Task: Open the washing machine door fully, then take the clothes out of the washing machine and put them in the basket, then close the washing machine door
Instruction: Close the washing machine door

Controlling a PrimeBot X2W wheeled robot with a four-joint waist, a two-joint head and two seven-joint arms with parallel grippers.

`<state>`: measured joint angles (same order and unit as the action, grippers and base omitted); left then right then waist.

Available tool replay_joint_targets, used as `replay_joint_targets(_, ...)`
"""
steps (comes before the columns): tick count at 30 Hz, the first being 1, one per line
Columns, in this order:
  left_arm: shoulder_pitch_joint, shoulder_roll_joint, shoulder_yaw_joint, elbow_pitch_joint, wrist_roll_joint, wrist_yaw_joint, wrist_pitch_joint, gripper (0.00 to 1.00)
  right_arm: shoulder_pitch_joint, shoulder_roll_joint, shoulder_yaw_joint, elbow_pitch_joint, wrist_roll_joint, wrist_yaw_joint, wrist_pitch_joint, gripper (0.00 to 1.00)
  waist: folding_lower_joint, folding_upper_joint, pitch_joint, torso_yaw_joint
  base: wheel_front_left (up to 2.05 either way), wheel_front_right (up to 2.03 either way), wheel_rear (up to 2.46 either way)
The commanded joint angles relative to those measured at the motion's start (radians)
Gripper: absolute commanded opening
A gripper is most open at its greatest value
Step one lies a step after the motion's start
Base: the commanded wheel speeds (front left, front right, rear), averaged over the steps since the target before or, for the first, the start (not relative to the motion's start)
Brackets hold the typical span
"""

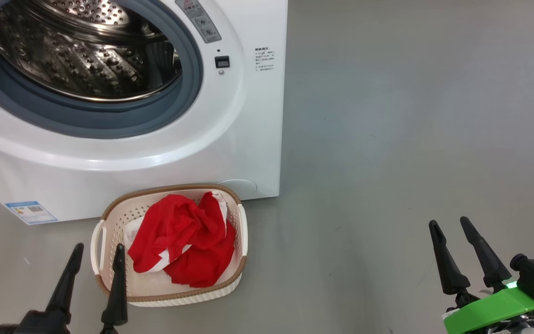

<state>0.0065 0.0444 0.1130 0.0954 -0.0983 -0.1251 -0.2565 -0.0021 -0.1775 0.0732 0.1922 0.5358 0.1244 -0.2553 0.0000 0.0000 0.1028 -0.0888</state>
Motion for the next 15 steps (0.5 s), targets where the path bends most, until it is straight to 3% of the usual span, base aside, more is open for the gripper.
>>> replay_joint_targets(1, -0.004, 0.006, 0.033, -0.024, -0.004, -0.005, -0.005, 1.00, -0.002, -0.016, 0.016, -0.024, -0.005, 0.006, -0.006, 1.00, 0.0000, 0.0000, 0.001, 0.000, -0.18, 0.18, 0.00)
replay_joint_targets(15, -0.015, 0.006, 0.022, -0.021, -0.024, 0.009, -0.005, 1.00, -0.007, -0.017, 0.021, -0.024, -0.009, 0.006, -0.006, 1.00, 0.0000, 0.0000, 0.008, 0.035, 0.00, 0.00, 0.00)
